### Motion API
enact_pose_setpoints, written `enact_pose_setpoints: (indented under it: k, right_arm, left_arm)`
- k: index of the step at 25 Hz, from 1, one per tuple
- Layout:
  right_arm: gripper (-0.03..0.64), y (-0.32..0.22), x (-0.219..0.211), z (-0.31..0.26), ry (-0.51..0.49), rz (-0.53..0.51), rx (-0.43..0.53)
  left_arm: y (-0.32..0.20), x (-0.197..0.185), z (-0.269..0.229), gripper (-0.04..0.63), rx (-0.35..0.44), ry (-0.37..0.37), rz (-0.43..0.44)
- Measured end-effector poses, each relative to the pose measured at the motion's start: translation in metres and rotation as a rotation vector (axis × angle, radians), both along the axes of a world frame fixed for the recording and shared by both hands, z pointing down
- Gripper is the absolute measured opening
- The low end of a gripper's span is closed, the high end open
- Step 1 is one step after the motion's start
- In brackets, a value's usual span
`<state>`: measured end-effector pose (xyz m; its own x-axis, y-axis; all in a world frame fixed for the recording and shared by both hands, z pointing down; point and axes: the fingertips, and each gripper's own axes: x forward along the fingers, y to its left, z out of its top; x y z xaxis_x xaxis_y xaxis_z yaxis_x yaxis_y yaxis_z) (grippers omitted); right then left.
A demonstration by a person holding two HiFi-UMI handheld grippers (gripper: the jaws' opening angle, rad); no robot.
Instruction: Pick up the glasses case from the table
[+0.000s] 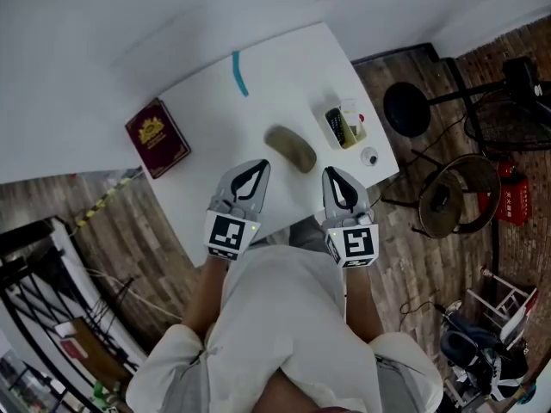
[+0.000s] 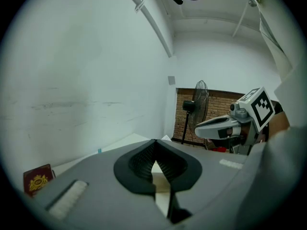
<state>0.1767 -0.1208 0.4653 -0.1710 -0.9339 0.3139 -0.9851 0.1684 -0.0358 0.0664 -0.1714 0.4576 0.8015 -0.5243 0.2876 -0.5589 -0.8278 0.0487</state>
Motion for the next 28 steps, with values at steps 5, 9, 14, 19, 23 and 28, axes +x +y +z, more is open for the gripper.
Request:
enact_pose_setpoints:
  k: [5, 9, 14, 19, 23, 28]
  right_arm:
    - [0.017, -0.014, 0.006, 0.015, 0.001, -0.047, -0.035]
    - [0.017, -0.023, 0.005, 0.028, 0.0, -0.093, -0.064]
    - [0.029, -0.034, 0.002, 0.044, 0.003, -0.147, -0.096]
    - [0.041, -0.044, -0.004, 0.063, 0.008, -0.202, -0.143]
    - [0.058, -0.049, -0.011, 0.082, 0.015, -0.248, -0.198]
    - [0.088, -0.055, -0.018, 0.107, 0.037, -0.301, -0.261]
  left_arm:
    - [-0.005, 0.008, 0.013, 0.018, -0.03, -0.025, -0.03]
    - [-0.01, 0.012, 0.024, 0.018, -0.051, -0.039, -0.05]
    - [-0.016, 0.016, 0.037, 0.017, -0.076, -0.054, -0.074]
    - [-0.021, 0.019, 0.051, 0.018, -0.102, -0.062, -0.096]
    - [-0.022, 0.02, 0.064, 0.018, -0.131, -0.07, -0.114]
    - [-0.024, 0.02, 0.082, 0.018, -0.168, -0.085, -0.133]
